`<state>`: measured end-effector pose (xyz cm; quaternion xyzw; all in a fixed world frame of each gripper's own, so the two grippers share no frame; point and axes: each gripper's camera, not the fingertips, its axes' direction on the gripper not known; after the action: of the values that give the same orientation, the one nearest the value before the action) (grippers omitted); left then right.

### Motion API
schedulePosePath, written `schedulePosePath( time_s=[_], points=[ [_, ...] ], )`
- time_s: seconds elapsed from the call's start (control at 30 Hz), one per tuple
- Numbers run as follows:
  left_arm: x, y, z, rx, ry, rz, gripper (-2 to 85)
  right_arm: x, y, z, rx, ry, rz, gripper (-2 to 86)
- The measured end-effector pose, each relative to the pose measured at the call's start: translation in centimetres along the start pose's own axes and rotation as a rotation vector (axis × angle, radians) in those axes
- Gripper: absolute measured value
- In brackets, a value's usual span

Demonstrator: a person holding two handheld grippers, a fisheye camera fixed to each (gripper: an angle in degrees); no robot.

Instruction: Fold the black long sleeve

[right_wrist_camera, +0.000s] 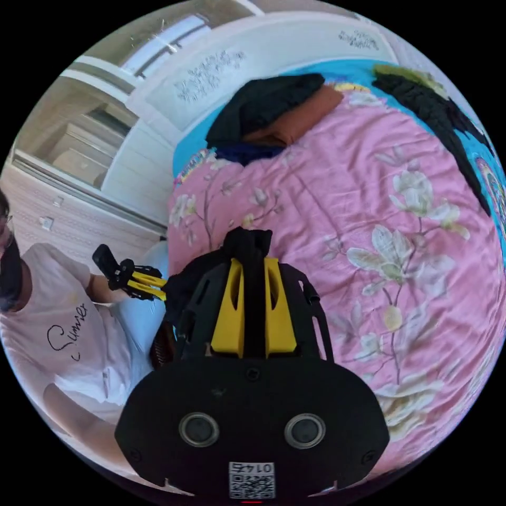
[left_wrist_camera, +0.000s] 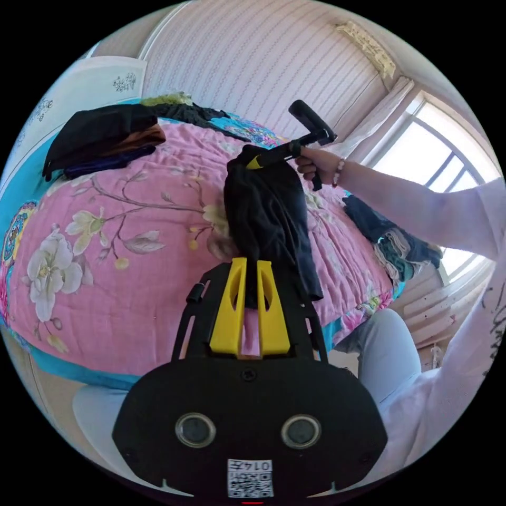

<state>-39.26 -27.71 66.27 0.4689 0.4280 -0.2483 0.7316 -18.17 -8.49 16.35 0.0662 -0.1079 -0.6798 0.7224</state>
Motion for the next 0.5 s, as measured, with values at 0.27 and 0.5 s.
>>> schedulePosePath(
  time_s=[0.27, 0.5],
  points=[
    [8.1, -1.4, -5.6, 0.111, 0.082, 0.365, 3.5, -5.0, 14.3, -10.0, 0.461, 0.081, 0.181, 6.1],
    [18.4, -8.0, 0.9, 0.190, 0.416, 0.540, 3.7, -7.8, 25.4, -25.7, 0.409, 0.418, 0.406, 5.9]
  ],
)
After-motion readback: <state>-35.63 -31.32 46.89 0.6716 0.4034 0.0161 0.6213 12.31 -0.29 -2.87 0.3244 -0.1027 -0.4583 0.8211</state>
